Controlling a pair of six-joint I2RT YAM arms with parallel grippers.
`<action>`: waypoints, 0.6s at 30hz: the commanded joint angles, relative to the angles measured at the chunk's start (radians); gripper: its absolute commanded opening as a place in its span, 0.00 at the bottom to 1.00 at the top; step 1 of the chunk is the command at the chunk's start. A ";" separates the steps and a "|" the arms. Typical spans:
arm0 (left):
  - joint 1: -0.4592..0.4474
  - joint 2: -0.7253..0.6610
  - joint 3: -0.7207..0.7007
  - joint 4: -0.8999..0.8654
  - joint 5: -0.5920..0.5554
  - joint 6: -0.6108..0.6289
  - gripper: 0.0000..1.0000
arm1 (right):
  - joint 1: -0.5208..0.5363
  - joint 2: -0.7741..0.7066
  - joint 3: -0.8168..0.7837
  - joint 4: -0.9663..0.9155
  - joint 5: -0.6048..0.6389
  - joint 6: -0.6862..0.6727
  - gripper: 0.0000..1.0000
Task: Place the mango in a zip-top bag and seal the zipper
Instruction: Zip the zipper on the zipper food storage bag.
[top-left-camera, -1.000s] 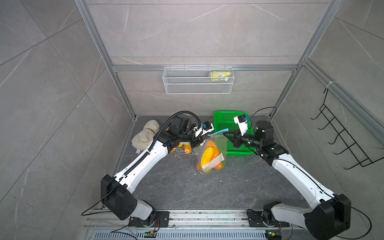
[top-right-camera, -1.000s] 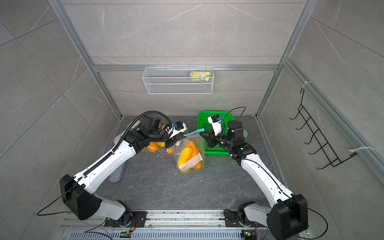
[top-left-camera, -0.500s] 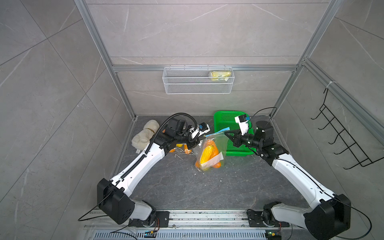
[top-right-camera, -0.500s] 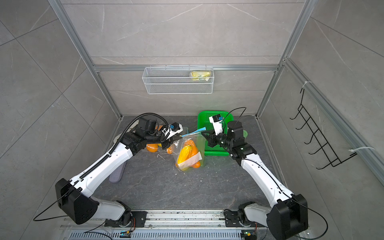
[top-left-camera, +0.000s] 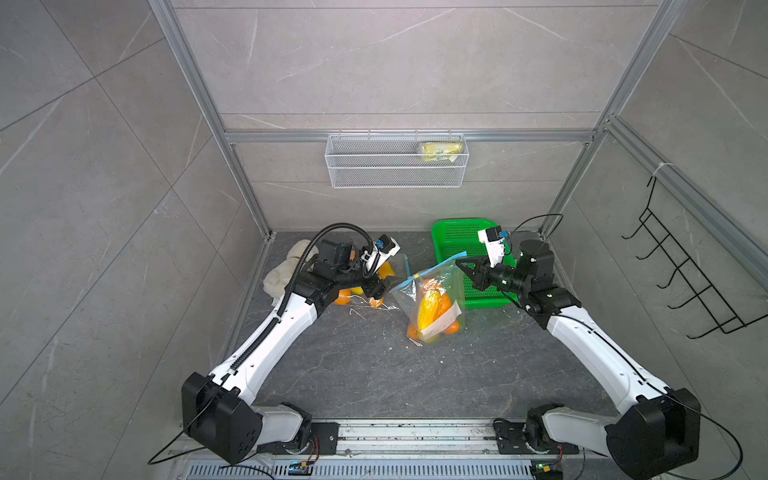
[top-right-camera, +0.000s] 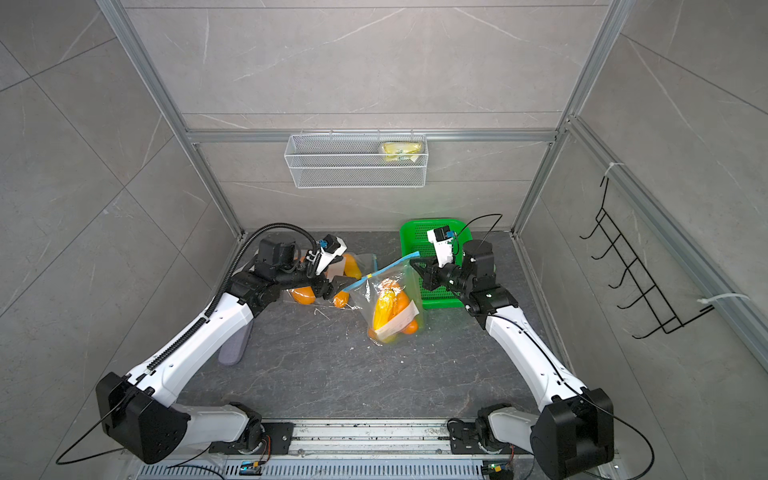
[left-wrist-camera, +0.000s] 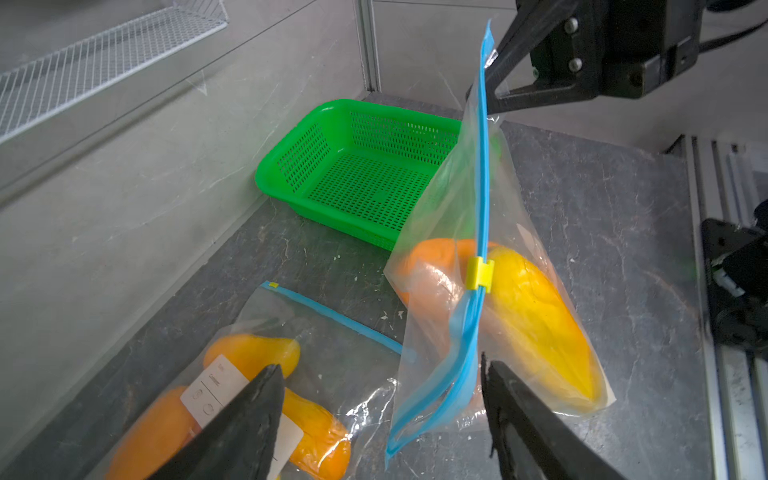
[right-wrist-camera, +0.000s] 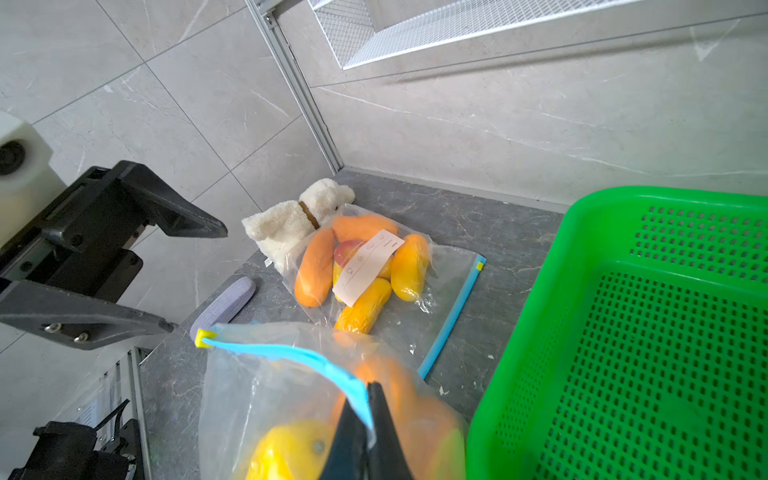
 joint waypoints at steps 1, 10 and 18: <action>0.065 -0.092 -0.116 0.226 0.108 -0.268 0.83 | 0.001 0.001 -0.017 0.063 -0.026 0.025 0.00; 0.076 -0.176 -0.604 0.871 0.220 -0.554 0.84 | 0.001 0.006 -0.029 0.084 0.005 0.047 0.00; 0.076 0.065 -0.648 1.258 0.285 -0.691 0.79 | 0.001 0.014 -0.046 0.122 -0.012 0.069 0.00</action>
